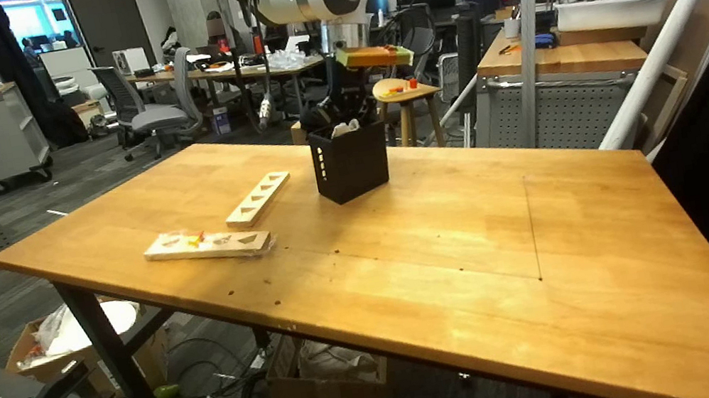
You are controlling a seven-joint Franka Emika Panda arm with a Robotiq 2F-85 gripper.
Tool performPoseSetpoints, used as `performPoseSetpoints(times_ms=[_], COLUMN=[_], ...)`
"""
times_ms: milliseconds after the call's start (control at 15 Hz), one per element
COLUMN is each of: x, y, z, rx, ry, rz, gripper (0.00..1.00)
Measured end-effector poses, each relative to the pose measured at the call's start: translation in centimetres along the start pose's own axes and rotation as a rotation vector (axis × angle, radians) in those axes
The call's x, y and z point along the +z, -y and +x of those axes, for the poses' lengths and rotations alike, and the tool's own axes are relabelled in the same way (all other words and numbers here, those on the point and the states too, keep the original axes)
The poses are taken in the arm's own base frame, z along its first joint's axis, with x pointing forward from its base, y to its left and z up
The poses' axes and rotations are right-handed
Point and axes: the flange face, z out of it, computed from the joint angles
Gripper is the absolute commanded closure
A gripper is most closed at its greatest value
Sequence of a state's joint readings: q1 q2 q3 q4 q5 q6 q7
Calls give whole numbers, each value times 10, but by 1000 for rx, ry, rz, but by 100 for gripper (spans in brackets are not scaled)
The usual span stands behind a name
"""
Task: Stuff the towel into the box
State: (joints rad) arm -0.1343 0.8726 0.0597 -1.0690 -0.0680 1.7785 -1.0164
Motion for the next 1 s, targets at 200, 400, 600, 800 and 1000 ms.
performPoseSetpoints(times_ms=[200,400,600,800,1000], x=[-22,-56,-86,-97,-90], y=[-1,-2,-1,3,8], z=[-8,-21,-36,-45,-45], rx=[7,24,49,72,85], ry=[11,29,47,55,67], rz=[-40,-100,-151,-164,-147], gripper=[98,98,98,98,98])
